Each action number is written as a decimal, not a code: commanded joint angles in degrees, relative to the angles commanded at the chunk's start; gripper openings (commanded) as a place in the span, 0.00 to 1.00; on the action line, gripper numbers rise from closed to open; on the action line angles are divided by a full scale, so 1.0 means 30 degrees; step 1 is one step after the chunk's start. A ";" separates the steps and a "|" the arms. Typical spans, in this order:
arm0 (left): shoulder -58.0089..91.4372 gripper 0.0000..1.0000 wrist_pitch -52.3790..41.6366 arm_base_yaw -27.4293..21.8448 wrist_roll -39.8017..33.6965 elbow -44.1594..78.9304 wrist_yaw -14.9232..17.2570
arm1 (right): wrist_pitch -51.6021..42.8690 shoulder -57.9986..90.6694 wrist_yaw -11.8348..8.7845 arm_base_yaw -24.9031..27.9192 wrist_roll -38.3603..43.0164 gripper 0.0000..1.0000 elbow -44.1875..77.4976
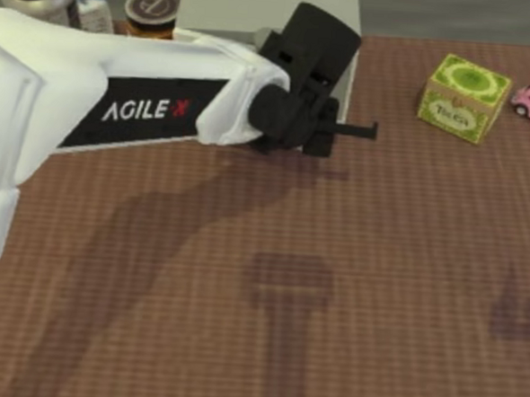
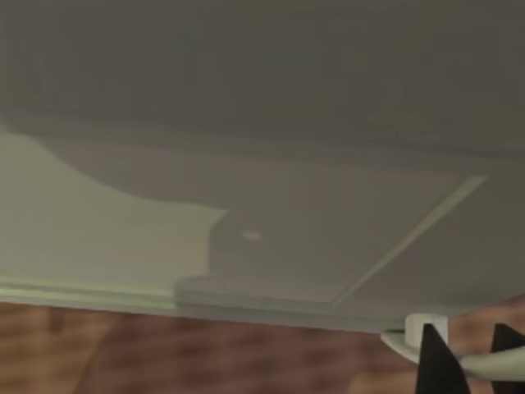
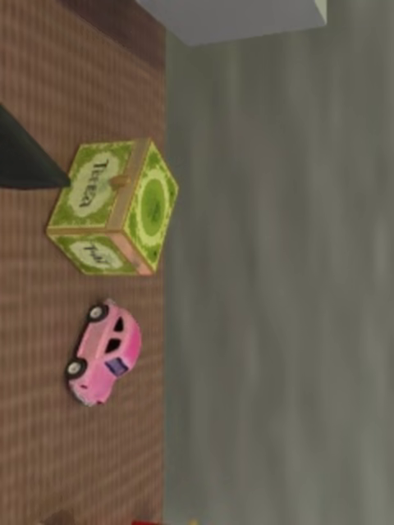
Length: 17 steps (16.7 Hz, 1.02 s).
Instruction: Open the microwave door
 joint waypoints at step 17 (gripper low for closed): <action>-0.0459 0.00 0.0451 0.0062 0.0548 -0.0652 0.0452 | 0.0000 0.0000 0.0000 0.0000 0.0000 1.00 0.0000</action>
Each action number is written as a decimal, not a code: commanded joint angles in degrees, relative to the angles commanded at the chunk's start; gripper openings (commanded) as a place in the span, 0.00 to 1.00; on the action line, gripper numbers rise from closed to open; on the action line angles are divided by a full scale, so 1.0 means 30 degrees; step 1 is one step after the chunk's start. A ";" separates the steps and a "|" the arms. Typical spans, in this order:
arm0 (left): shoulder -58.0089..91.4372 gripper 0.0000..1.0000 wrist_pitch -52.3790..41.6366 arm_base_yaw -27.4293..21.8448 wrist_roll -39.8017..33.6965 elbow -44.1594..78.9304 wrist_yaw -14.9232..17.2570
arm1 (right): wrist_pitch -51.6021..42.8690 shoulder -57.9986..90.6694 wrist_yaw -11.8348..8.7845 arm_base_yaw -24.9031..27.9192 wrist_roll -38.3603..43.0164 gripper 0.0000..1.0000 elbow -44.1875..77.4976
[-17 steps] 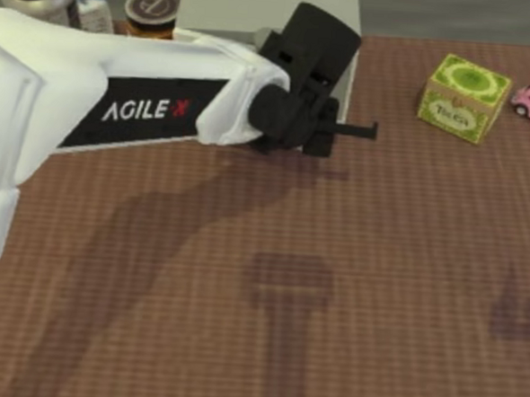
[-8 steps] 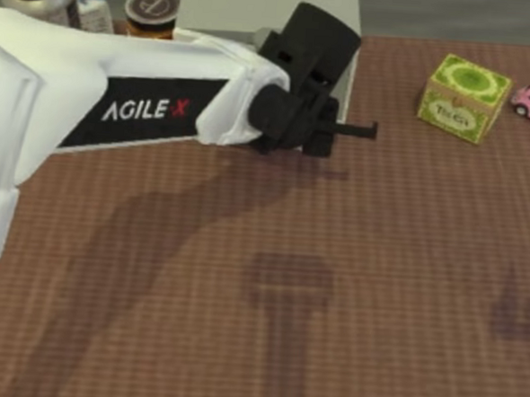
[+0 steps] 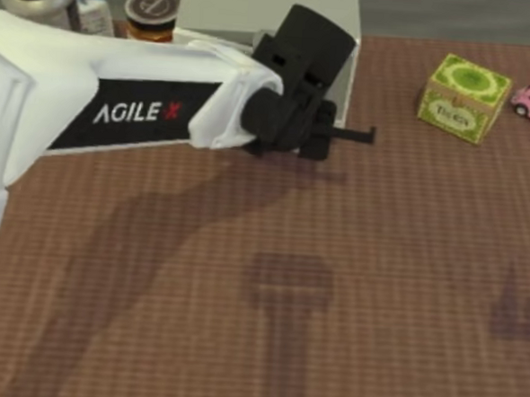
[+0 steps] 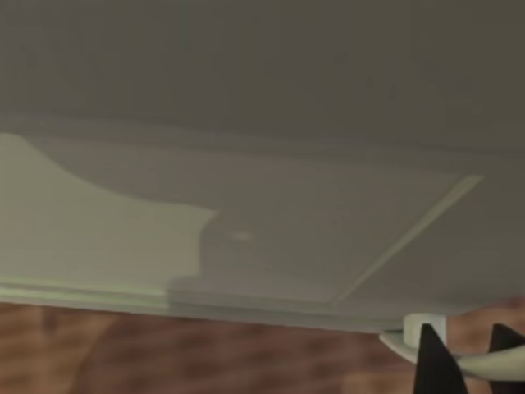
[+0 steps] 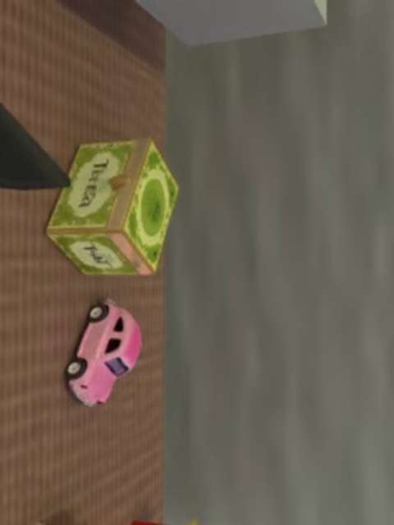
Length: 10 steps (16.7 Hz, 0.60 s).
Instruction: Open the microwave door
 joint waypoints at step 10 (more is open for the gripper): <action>-0.0082 0.00 0.0085 0.0064 0.0171 -0.0234 0.0088 | 0.0000 0.0000 0.0000 0.0000 0.0000 1.00 0.0000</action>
